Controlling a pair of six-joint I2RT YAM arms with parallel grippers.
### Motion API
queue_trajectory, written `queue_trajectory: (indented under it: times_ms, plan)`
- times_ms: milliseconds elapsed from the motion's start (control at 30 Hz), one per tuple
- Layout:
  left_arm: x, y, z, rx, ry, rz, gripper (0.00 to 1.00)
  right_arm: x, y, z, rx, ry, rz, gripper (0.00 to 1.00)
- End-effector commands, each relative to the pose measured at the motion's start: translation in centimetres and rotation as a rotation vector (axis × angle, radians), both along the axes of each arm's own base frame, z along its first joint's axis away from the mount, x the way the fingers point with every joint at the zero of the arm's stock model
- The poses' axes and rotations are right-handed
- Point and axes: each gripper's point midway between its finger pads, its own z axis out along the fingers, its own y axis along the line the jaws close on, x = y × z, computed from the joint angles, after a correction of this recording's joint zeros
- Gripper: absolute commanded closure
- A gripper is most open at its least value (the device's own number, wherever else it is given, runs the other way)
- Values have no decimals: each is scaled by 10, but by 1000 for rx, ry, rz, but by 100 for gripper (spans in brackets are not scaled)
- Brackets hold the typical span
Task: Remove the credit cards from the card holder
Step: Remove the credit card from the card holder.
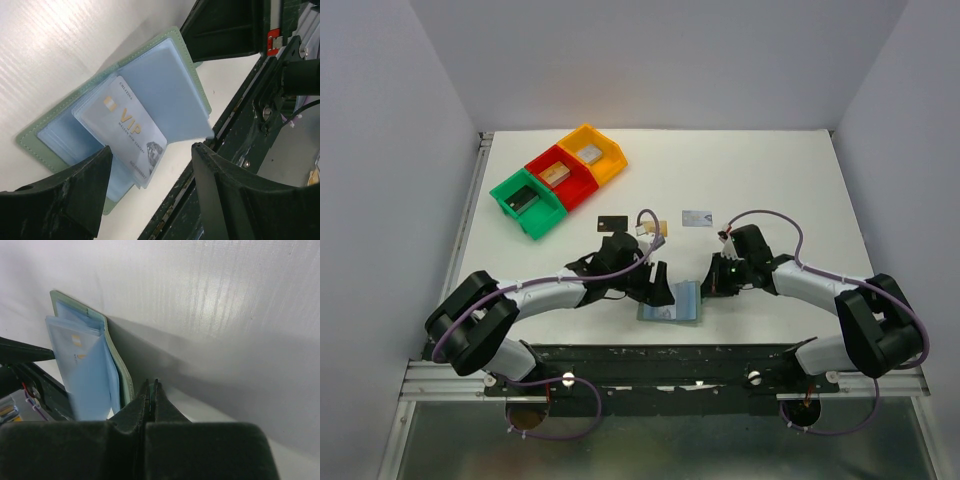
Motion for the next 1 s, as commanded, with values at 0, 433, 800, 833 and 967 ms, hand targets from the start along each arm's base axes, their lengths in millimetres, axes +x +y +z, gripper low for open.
queue_trajectory:
  times_ms: [0, 433, 800, 833, 967]
  plan:
    - [1, -14, 25, -51, -66, -53, 26, 7, 2, 9, -1, -37, 12, 100]
    - [12, 12, 7, 72, -61, 111, 27, 5, -7, 8, -45, -38, -6, 100]
    - [21, 45, -14, 205, -37, 276, 29, 13, -32, 22, -188, -85, -68, 67]
    - [23, 48, -14, 214, -43, 290, 29, 16, -35, 27, -207, -103, -76, 63]
    - [30, 66, -9, 258, -84, 378, 28, 24, -50, 53, -274, -177, -101, 50]
